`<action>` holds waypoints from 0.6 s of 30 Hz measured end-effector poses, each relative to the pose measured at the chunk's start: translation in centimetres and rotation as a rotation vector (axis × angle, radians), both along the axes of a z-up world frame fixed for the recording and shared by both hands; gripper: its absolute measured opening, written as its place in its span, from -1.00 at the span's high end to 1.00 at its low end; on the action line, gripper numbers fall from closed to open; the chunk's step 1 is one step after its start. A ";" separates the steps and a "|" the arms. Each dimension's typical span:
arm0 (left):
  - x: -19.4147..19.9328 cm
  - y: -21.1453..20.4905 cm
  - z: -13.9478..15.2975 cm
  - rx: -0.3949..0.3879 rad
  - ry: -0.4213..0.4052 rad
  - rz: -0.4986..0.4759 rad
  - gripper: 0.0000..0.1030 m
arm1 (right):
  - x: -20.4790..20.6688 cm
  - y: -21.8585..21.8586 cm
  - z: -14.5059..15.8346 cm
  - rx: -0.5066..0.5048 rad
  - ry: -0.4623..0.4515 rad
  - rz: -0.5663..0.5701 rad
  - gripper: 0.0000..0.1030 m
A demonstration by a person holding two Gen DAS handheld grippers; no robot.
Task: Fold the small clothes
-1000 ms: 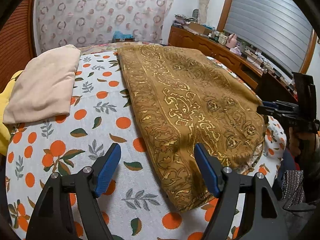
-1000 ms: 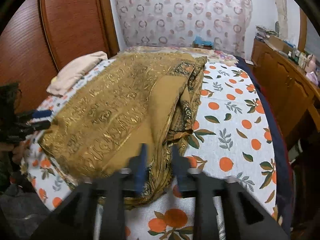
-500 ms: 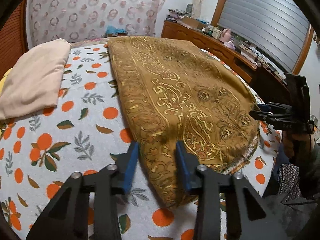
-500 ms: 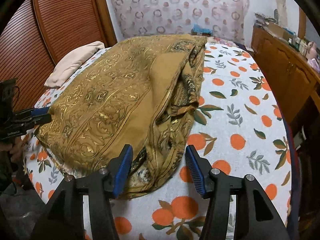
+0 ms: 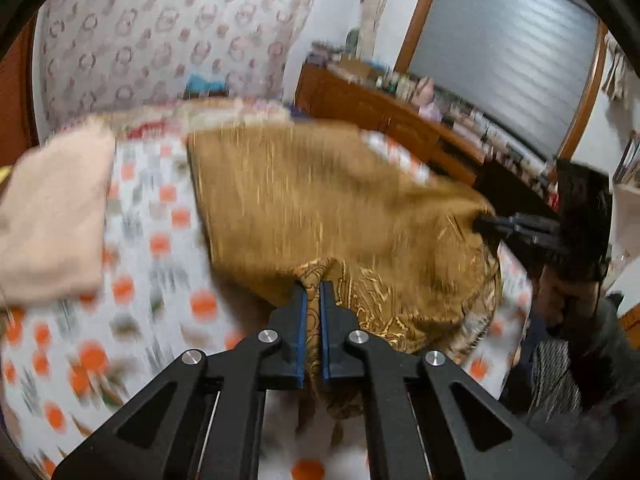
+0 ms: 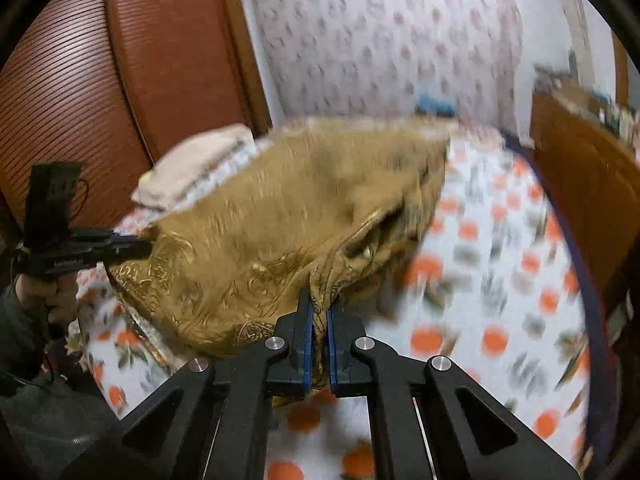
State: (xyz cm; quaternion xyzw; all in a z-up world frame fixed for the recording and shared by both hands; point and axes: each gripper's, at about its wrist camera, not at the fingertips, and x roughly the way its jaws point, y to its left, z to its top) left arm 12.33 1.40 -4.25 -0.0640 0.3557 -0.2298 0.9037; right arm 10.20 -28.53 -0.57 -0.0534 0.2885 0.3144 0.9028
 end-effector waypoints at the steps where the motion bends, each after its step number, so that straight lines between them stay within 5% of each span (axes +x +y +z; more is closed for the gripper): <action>1: 0.7 0.1 0.7 -0.005 -0.016 0.005 0.88 | 0.5 -0.1 0.9 0.014 -0.018 0.001 0.90; 7: 5.9 0.7 4.4 -0.041 -0.088 0.053 0.88 | 4.2 0.1 4.5 0.046 -0.094 -0.007 0.90; 18: 15.3 1.6 4.0 -0.038 -0.045 0.124 0.88 | 14.0 2.2 4.5 0.037 -0.045 -0.038 0.90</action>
